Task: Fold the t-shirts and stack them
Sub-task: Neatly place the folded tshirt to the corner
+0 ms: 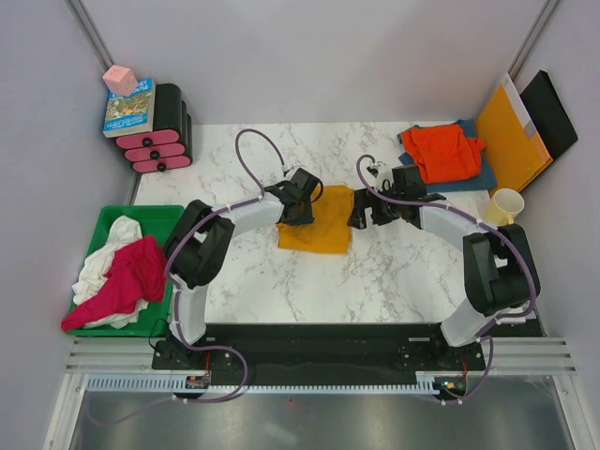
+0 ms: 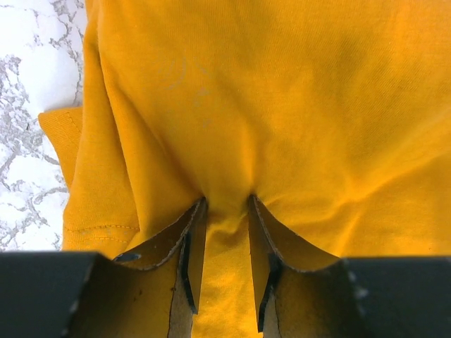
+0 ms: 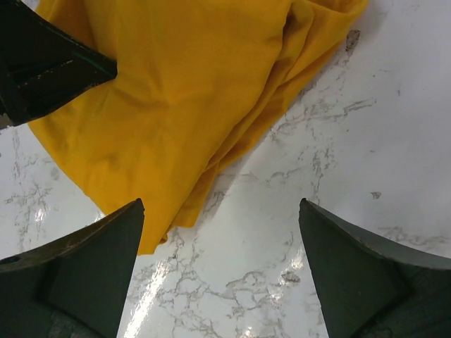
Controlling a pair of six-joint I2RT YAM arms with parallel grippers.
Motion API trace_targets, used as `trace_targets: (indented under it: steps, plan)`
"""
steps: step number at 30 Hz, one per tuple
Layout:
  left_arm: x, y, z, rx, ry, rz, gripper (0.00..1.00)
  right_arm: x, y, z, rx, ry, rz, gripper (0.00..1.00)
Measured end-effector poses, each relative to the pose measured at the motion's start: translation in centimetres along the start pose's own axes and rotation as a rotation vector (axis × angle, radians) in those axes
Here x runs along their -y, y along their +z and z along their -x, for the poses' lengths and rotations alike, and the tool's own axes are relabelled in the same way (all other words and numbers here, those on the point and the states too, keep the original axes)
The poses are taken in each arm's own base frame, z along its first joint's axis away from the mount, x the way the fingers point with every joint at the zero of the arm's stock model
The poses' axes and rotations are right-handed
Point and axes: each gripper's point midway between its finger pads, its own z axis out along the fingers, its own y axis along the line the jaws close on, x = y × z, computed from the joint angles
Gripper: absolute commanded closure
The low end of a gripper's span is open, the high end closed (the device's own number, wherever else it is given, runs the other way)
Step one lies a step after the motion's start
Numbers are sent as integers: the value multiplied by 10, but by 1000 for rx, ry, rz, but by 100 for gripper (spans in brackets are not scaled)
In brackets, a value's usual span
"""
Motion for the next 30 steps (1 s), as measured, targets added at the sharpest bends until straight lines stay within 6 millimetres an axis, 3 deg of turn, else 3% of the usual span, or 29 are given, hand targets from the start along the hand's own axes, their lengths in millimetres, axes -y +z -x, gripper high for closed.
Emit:
trace_targets:
  steps: [7, 18, 25, 30]
  plan:
    - [-1, -1, 0, 13, -19, -12, 63, 5, 36, -19, -62, 50, -1, 2]
    - [-3, -6, -5, 12, -46, -23, 63, -13, 70, 5, 13, 26, 38, 2]
    - [-5, -7, -7, 10, -49, -24, 63, -18, 74, 8, 35, 46, 66, 2]
    - [-5, -7, -7, 10, -50, -25, 63, -18, 73, 5, 56, 39, 69, 8]
